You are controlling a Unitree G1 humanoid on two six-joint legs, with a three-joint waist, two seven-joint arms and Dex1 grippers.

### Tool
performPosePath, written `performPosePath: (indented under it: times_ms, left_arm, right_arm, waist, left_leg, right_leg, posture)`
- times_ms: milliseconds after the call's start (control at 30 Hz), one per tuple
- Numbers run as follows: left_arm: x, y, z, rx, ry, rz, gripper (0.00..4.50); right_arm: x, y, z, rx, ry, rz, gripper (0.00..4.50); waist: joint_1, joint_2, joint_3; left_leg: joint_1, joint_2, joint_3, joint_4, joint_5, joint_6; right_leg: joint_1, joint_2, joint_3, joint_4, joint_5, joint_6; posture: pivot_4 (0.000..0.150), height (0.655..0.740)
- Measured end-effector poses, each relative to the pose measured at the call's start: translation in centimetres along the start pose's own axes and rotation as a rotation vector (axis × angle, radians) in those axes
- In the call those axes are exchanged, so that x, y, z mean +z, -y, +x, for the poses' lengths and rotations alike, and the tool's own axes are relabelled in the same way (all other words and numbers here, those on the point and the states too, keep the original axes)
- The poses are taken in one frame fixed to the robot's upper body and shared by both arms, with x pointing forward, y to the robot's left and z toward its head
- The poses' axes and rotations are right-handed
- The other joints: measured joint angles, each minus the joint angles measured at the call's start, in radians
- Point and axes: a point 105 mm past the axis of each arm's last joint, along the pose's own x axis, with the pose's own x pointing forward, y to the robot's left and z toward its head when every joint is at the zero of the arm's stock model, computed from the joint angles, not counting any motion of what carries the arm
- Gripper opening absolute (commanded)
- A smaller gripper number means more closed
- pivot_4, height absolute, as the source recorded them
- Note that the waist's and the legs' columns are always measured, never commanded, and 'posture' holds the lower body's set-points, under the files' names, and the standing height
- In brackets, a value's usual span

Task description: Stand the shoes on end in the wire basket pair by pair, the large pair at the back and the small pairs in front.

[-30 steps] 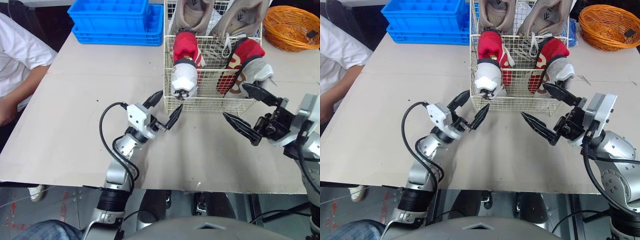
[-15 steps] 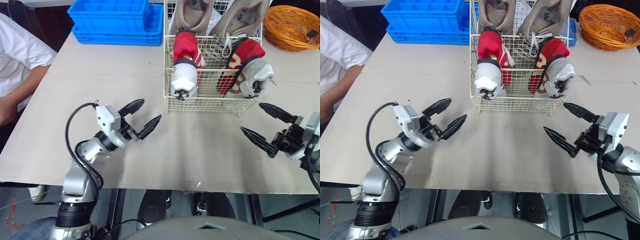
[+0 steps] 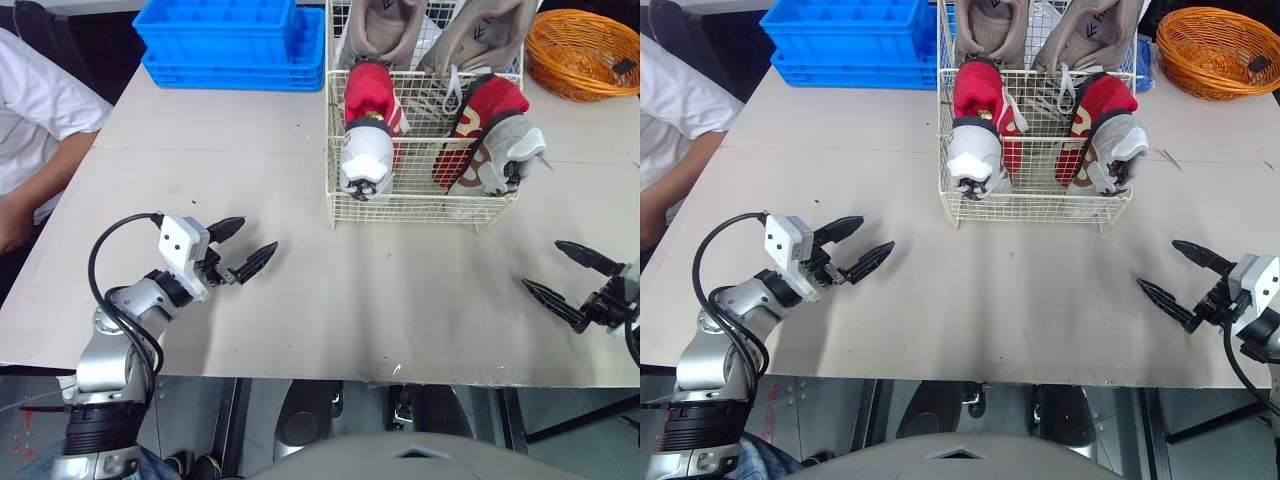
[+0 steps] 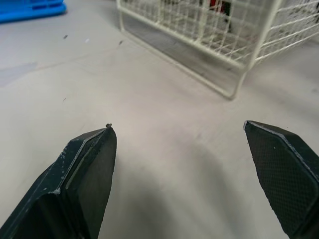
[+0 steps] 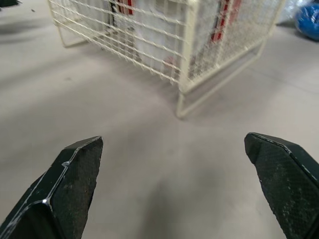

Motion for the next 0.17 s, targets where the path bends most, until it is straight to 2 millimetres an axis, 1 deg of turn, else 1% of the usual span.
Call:
performPosePath:
  times_ms: [167]
  left_arm:
    - [0.52, -0.3, 0.26, 0.002, 0.008, 0.01, 4.42]
  right_arm:
    - [-0.14, 0.08, -0.13, -0.006, -0.002, -0.01, 4.5]
  waist:
    - [0.0, 0.0, 0.0]
  left_leg:
    - [0.0, 0.0, 0.0, 0.0, 0.0, 0.0]
  right_leg:
    - [0.0, 0.0, 0.0, 0.0, 0.0, 0.0]
  posture:
    - [0.15, 0.686]
